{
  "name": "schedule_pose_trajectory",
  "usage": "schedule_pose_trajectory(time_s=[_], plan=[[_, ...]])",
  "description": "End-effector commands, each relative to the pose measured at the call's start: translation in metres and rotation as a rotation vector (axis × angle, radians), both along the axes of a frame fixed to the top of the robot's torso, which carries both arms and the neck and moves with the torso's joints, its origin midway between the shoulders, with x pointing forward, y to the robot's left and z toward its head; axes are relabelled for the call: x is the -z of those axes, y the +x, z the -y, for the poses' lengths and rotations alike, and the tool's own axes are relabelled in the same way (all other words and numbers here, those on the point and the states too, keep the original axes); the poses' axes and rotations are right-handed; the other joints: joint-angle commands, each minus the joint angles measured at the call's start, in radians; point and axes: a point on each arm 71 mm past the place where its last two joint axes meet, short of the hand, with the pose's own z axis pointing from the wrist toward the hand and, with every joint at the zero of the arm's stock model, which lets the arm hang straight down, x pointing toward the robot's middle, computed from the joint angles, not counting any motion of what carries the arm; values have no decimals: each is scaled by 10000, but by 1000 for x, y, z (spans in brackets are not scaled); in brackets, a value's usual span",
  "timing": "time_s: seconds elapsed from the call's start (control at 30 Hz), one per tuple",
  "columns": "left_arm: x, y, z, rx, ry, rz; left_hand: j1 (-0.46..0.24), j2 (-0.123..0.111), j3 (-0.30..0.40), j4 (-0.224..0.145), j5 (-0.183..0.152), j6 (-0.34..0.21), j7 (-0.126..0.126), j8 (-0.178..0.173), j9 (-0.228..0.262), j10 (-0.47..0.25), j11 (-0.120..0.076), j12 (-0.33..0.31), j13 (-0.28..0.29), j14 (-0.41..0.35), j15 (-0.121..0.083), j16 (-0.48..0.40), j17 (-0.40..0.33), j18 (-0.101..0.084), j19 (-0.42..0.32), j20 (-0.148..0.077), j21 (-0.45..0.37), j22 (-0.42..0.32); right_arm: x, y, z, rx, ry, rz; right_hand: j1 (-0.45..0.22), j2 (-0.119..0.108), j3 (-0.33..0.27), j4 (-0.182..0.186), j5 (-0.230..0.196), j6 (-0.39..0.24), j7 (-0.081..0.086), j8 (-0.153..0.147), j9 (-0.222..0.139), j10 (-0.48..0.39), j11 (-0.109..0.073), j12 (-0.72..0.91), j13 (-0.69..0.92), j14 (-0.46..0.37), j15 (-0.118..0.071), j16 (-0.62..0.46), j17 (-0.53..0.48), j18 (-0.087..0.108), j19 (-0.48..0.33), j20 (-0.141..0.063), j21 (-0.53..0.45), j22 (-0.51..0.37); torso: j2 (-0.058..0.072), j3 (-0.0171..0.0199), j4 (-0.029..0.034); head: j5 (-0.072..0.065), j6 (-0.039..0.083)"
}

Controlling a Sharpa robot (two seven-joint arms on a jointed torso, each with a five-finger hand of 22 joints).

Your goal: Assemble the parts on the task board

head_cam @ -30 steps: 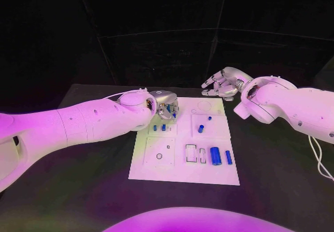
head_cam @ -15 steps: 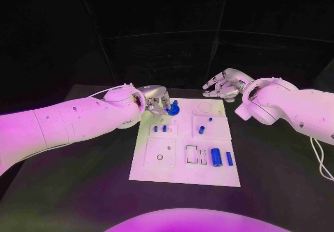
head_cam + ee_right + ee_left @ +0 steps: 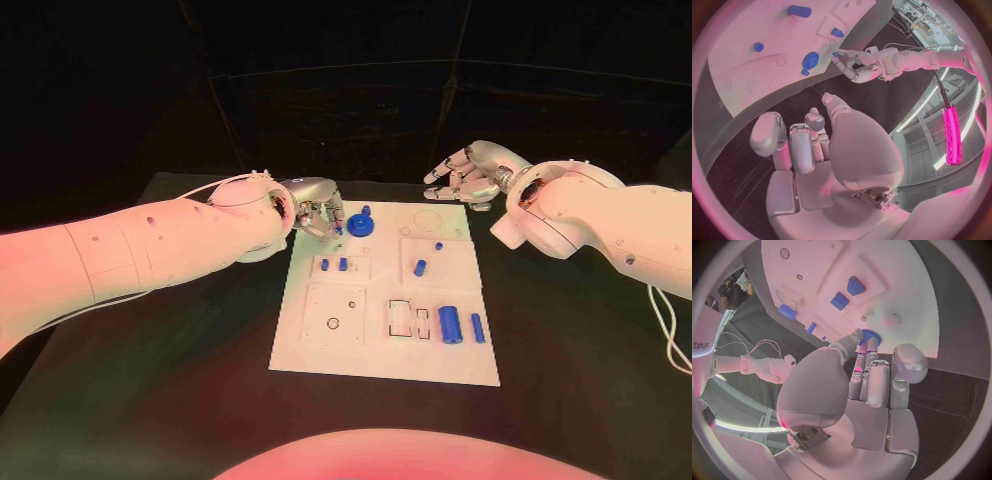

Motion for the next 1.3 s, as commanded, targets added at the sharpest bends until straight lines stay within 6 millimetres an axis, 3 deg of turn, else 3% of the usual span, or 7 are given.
schedule_pose_trajectory(time_s=[0.03, 1.3], plan=[[3, 1, -1, 5, 141, -333, -97, -10, -17, 45, 14, 85, -3, -45, -17, 94, 0, -36, -14, 317, 66, 40, -24, -163, -6, 65, 39, 6, -1, 0, -1, -86, -10, 27, -44, 30, 9, 42, 42, -27, -15, 49, 2, -22, -23, 41, -6, 489, -26, -21, 298, 107, -64, 6, -32, 1, -3, 2, -3, -11, -2], [18, -1, 4, 168, 459, -920, -103, -13, -21, 46, 15, 87, -7, -52, -21, 103, -4, -47, -17, 307, 66, 22, -57, -167, -3, 67, 60, 29, -1, 0, -1, -102, -8, 19, -30, 33, 16, 37, 44, -23, -15, 55, 3, -26, -25, 43, -9, 488, -27, -26, 291, 108, -65, 5, -36, -4, 2, 5, -5, 17, -72]])
